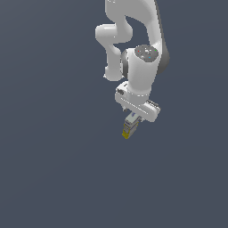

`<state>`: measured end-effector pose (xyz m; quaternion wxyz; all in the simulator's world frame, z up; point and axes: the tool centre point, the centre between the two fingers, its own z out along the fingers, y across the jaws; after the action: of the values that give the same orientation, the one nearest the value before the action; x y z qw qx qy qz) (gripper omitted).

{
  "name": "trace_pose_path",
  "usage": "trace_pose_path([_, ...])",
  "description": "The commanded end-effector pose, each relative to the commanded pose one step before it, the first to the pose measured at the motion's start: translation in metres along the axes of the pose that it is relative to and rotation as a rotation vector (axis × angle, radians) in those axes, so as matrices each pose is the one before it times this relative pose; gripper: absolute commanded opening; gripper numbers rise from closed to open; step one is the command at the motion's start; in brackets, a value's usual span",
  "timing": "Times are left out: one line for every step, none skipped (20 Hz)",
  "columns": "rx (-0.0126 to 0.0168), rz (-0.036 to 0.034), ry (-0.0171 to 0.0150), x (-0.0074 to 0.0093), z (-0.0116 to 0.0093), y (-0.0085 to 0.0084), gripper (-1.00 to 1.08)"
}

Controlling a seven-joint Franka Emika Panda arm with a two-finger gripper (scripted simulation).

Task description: Pick up the object and move it to a goal position.

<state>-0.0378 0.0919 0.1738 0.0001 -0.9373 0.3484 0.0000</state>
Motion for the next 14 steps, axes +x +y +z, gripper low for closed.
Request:
trace_pose_path([-0.00011, 0.00055, -0.0001, -0.00042, 0.0114, 0.00017, 1.0])
trace_pose_path([0.00004, 0.00069, 0.00007, 0.00021, 0.00326, 0.00012, 1.0])
trace_pose_path([0.0, 0.0, 0.0, 0.00001, 0.00269, -0.00019, 1.0])
trace_pose_path([0.0, 0.0, 0.0, 0.0001, 0.00207, -0.00025, 1.0])
trace_pose_path([-0.00003, 0.00047, 0.00011, 0.00036, 0.0014, -0.00011, 1.0])
trace_pose_path([0.0, 0.0, 0.0, 0.00017, 0.00076, -0.00024, 1.0])
trace_pose_path([0.0, 0.0, 0.0, 0.00007, 0.00022, -0.0001, 1.0])
trace_pose_path([0.0, 0.0, 0.0, 0.0, 0.0, 0.0, -1.0])
trace_pose_path([0.0, 0.0, 0.0, 0.0, 0.0, 0.0, -1.0])
trace_pose_path([0.0, 0.0, 0.0, 0.0, 0.0, 0.0, -1.0])
trace_pose_path([0.0, 0.0, 0.0, 0.0, 0.0, 0.0, -1.0])
trace_pose_path([0.0, 0.0, 0.0, 0.0, 0.0, 0.0, -1.0])
trace_pose_path([0.0, 0.0, 0.0, 0.0, 0.0, 0.0, -1.0])
trace_pose_path([0.0, 0.0, 0.0, 0.0, 0.0, 0.0, -1.0])
